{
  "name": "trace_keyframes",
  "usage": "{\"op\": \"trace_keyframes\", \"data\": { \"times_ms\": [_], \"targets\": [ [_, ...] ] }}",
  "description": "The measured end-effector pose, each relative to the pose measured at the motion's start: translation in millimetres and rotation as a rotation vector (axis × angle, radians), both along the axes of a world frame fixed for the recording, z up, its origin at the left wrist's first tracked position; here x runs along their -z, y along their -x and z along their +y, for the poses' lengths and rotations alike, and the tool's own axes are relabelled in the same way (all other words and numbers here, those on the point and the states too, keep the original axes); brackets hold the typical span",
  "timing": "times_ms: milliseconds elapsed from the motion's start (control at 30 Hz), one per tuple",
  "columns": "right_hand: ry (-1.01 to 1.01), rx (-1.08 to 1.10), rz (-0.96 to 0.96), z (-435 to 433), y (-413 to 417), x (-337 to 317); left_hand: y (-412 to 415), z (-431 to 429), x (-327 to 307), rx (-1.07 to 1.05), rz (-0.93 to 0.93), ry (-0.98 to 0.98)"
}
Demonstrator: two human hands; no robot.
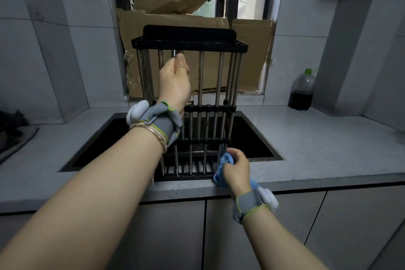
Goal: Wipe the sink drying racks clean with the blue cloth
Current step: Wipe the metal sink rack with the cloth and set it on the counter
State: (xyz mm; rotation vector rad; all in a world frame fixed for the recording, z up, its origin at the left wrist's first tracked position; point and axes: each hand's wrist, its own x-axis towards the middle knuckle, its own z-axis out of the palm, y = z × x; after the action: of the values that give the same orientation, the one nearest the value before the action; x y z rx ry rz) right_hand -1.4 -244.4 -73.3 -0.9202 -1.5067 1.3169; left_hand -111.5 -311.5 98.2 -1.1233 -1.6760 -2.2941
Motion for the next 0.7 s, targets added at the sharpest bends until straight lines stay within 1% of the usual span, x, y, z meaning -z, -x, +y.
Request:
{"op": "trace_keyframes", "data": {
  "times_ms": [67, 133, 200, 233, 300, 333, 367, 467, 500, 600, 633, 700],
  "targets": [
    [-0.018, 0.05, -0.015, 5, -5, -9, 5, -1, 1, -0.028, 0.012, 0.005],
    [-0.069, 0.057, 0.065, 5, -15, -34, 6, -2, 4, -0.08, 0.032, 0.008],
    [-0.109, 0.042, 0.249, 1, -23, -69, 6, -2, 5, -0.113, 0.029, -0.012],
    [-0.099, 0.03, 0.373, -1, -25, -86, 6, -2, 5, -0.119, 0.023, -0.019],
    [-0.027, -0.046, 0.631, -7, -23, -110, 5, -3, 3, -0.126, 0.017, -0.018],
    [0.009, -0.087, 0.701, -9, -20, -113, 6, -4, 2, -0.127, 0.013, -0.017],
    [0.014, -0.118, 0.696, -14, -16, -113, 6, -5, 2, -0.126, 0.011, -0.018],
    [-0.135, -0.111, 0.449, -26, -3, -90, 10, -7, 2, -0.1, 0.01, -0.032],
    [-0.18, -0.071, 0.407, -29, 0, -82, 9, -7, 3, -0.094, 0.006, -0.03],
    [-0.307, 0.144, 0.293, -25, 13, -66, 11, -9, 4, -0.085, -0.008, -0.043],
    [-0.311, 0.175, 0.229, -22, 16, -58, 12, -10, 4, -0.088, -0.014, -0.036],
    [-0.279, 0.11, 0.108, -21, 18, -43, 18, -13, 2, -0.09, -0.019, -0.042]
  ]
}}
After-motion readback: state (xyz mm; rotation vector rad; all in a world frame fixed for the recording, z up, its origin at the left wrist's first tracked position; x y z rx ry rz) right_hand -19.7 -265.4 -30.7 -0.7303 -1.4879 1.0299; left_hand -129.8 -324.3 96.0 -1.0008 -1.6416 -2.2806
